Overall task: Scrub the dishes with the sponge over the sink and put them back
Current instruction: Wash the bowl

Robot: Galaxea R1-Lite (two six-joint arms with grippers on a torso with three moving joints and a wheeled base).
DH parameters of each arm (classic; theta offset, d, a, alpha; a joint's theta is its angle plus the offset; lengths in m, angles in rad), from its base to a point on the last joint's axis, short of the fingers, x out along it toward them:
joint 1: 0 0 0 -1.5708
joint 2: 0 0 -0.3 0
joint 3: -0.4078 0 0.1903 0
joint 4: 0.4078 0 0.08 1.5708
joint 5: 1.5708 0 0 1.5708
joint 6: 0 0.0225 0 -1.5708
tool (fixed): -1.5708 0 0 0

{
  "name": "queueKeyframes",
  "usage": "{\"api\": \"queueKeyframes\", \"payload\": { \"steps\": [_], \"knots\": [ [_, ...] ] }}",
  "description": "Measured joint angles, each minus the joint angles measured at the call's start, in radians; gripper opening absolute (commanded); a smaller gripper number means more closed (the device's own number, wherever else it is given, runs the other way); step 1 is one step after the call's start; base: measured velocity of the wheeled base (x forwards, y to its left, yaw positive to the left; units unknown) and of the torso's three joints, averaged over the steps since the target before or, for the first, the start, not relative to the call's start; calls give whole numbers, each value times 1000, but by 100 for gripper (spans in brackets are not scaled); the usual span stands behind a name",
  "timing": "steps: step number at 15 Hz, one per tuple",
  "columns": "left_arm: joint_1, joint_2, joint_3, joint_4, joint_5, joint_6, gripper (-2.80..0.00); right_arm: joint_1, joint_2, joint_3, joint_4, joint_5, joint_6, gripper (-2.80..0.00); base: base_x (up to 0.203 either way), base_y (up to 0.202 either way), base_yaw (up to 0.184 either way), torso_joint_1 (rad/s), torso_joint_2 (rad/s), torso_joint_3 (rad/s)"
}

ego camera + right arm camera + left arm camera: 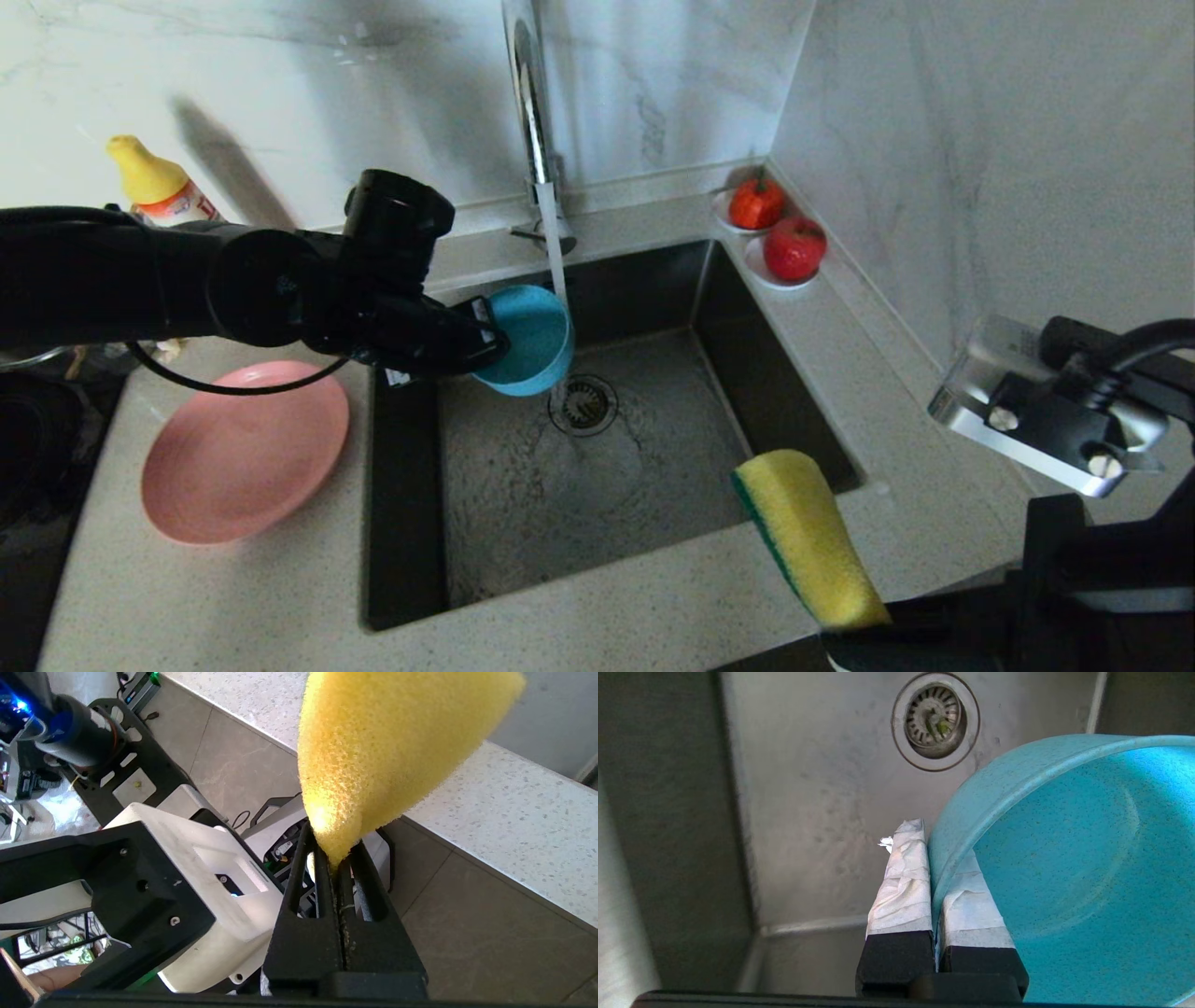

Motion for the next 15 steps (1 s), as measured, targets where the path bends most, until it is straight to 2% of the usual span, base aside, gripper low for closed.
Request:
{"api": "queueKeyframes", "payload": {
  "steps": [8, 15],
  "knots": [
    [-3, 102, -110, 0, 19, -61, -280, 4, 4, 1, 0, 0, 1, -280, 0, 0, 0, 0, 0, 0],
    [-28, 133, -147, -1, 19, -98, -280, 4, 3, 5, 0, 0, 2, -280, 0, 0, 0, 0, 0, 0]
  ]
}}
